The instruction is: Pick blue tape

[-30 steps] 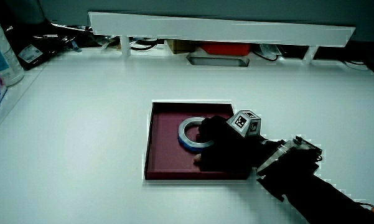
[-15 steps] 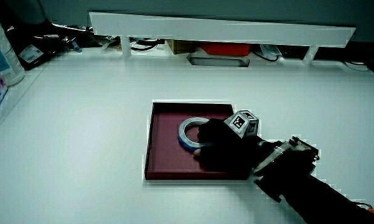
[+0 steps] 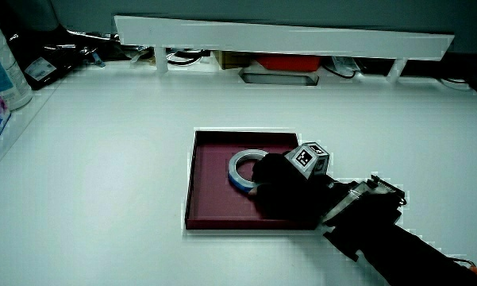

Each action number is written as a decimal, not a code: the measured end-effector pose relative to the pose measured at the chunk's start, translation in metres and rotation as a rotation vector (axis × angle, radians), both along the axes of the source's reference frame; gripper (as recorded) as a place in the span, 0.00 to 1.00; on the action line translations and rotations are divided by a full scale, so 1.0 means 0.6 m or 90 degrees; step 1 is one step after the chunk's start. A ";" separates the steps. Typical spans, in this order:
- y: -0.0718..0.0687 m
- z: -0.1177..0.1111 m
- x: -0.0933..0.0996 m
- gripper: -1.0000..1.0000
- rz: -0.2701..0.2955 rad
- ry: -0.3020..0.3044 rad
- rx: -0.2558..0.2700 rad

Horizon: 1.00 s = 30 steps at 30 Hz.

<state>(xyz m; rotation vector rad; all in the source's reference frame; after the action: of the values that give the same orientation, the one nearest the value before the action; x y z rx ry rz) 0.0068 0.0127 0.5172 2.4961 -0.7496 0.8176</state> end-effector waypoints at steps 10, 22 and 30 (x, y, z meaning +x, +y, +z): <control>0.001 -0.028 0.006 1.00 -0.003 -0.017 0.013; -0.007 -0.123 0.047 1.00 0.010 -0.044 0.024; -0.006 -0.170 0.102 1.00 0.044 -0.063 0.032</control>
<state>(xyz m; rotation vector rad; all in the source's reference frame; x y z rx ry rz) 0.0682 0.0092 0.4150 2.5538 -0.7288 0.9636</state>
